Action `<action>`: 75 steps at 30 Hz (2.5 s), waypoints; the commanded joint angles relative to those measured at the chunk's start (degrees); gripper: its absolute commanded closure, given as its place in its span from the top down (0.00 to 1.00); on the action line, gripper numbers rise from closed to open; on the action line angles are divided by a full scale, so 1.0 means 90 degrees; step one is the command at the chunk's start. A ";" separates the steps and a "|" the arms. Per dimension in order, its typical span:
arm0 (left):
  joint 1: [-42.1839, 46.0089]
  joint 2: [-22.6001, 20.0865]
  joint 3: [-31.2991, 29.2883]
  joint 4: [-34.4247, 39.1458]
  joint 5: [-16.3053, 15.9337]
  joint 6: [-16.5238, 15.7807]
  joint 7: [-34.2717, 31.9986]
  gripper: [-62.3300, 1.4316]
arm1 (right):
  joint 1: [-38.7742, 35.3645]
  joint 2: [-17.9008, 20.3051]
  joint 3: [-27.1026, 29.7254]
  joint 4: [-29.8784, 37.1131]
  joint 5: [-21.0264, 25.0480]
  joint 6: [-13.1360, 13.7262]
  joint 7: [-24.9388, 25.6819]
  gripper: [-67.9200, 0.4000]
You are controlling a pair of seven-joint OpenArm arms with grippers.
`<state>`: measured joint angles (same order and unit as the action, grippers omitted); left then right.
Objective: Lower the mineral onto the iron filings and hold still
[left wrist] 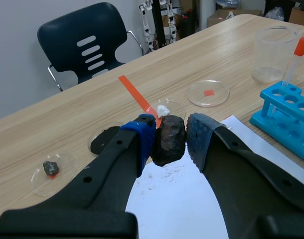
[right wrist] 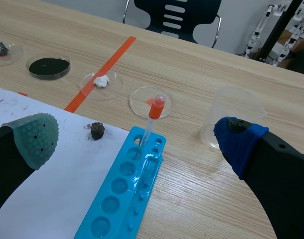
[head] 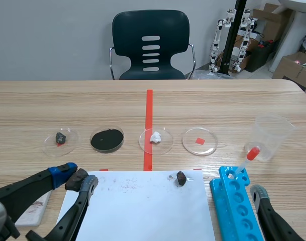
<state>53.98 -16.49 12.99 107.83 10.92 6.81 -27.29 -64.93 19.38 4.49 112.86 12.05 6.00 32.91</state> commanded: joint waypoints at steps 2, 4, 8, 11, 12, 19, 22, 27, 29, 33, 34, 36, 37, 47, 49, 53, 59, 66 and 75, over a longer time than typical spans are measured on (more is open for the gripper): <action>0.0046 0.0029 0.0017 0.0073 0.0005 -0.0010 -0.0131 0.20 | 0.0039 0.0000 0.0041 0.0090 0.0063 -0.0022 0.0092 1.00; 0.0046 0.0029 0.0017 0.0073 0.0005 -0.0010 -0.0131 0.20 | 0.0039 0.0000 0.0041 0.0090 0.0063 -0.0022 0.0092 1.00; 0.0046 0.0029 0.0017 0.0073 0.0005 -0.0010 -0.0131 0.20 | 0.0039 0.0000 0.0041 0.0090 0.0063 -0.0022 0.0092 1.00; 0.0046 0.0029 0.0017 0.0073 0.0005 -0.0010 -0.0134 0.20 | 0.0039 0.0000 0.0041 0.0090 0.0063 -0.0022 0.0092 1.00; 0.0046 0.0029 0.0017 0.0073 0.0005 -0.0010 -0.0131 0.20 | 0.0039 0.0000 0.0041 0.0090 0.0063 -0.0022 0.0092 1.00; 0.0046 0.0029 0.0017 0.0073 0.0005 -0.0010 -0.0134 0.20 | 0.0039 0.0000 0.0041 0.0090 0.0063 -0.0022 0.0092 1.00; 0.0046 0.0029 0.0017 0.0073 0.0005 -0.0010 -0.0134 0.20 | 0.0039 0.0000 0.0041 0.0090 0.0063 -0.0022 0.0092 1.00; 0.0046 0.0029 0.0017 0.0073 0.0078 -0.0015 -0.0134 0.20 | 0.0039 0.0000 0.0041 0.0090 0.0063 -0.0022 0.0092 1.00; 0.0049 0.0029 0.0019 0.0073 0.0075 -0.0075 -0.0126 0.20 | 0.0039 0.0000 0.0041 0.0090 0.0063 -0.0022 0.0092 1.00; 0.0032 0.0029 0.0019 0.0073 0.0078 -0.0306 0.0163 0.20 | 0.0039 0.0000 0.0041 0.0090 0.0063 -0.0022 0.0090 1.00; 0.0027 0.0029 0.0019 0.0073 0.0078 -0.0304 0.0289 0.20 | 0.0039 0.0000 0.0041 0.0090 0.0063 -0.0022 0.0092 1.00; -0.0012 0.0032 0.0019 0.0073 0.0078 -0.0304 0.0651 0.20 | 0.0039 0.0000 0.0041 0.0090 0.0063 -0.0022 0.0092 1.00; -0.0061 0.0032 0.0019 0.0073 0.0073 -0.0304 0.0896 0.20 | 0.0039 0.0000 0.0041 0.0090 0.0063 -0.0022 0.0090 1.00; -0.1110 0.0051 0.0085 0.0073 -0.1375 -0.0350 0.3730 0.20 | 0.0039 0.0000 0.0041 0.0090 0.0063 -0.0022 0.0092 1.00; -0.1418 0.0051 0.0085 0.0073 -0.1739 -0.0350 0.4150 0.20 | 0.0039 0.0000 0.0041 0.0090 0.0063 -0.0022 0.0092 1.00; -0.2021 0.0146 0.0085 0.0073 -0.2079 -0.0347 0.4833 0.20 | 0.0039 0.0000 0.0041 0.0090 0.0063 -0.0022 0.0090 1.00; -0.2977 0.0537 0.0085 0.0058 -0.2101 -0.0345 0.5280 0.20 | 0.0039 0.0000 0.0041 0.0090 0.0063 -0.0022 0.0092 1.00; -0.4204 0.0986 0.0085 -0.0369 -0.2101 -0.0342 0.5955 0.20 | 0.0039 0.0000 0.0041 0.0090 0.0063 -0.0022 0.0092 1.00; -0.5656 0.1438 0.0090 -0.1948 -0.2098 0.0284 0.6394 0.20 | 0.0039 0.0000 0.0041 0.0090 0.0063 -0.0022 0.0092 1.00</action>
<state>3.70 -3.88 13.72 89.93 -7.84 9.15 31.22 -64.93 19.40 4.49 112.86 12.08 5.98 32.91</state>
